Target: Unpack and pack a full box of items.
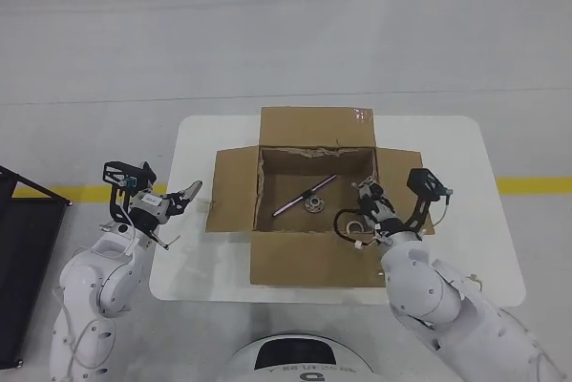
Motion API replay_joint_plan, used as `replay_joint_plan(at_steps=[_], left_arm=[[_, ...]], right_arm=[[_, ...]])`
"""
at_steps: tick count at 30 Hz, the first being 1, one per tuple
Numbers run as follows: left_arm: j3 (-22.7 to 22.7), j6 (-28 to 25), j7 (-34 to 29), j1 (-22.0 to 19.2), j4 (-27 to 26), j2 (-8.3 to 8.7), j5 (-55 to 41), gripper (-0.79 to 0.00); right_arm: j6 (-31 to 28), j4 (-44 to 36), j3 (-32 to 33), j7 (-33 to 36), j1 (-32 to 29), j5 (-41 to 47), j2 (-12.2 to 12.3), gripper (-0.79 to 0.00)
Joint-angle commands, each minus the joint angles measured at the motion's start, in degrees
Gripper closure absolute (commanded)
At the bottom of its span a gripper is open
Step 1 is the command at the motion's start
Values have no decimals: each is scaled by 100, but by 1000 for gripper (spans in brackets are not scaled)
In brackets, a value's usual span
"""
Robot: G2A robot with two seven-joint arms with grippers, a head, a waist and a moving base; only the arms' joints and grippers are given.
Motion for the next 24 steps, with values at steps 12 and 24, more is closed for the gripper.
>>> replay_joint_plan(at_steps=[12,24], left_arm=[[0,0,0,0,0,0,0,-785],[0,0,0,0,0,0,0,-785]], right_arm=[[476,892,3800,475,-1279,2173,67,0],[939,2201,3352,1517,-641,1533,162,0]])
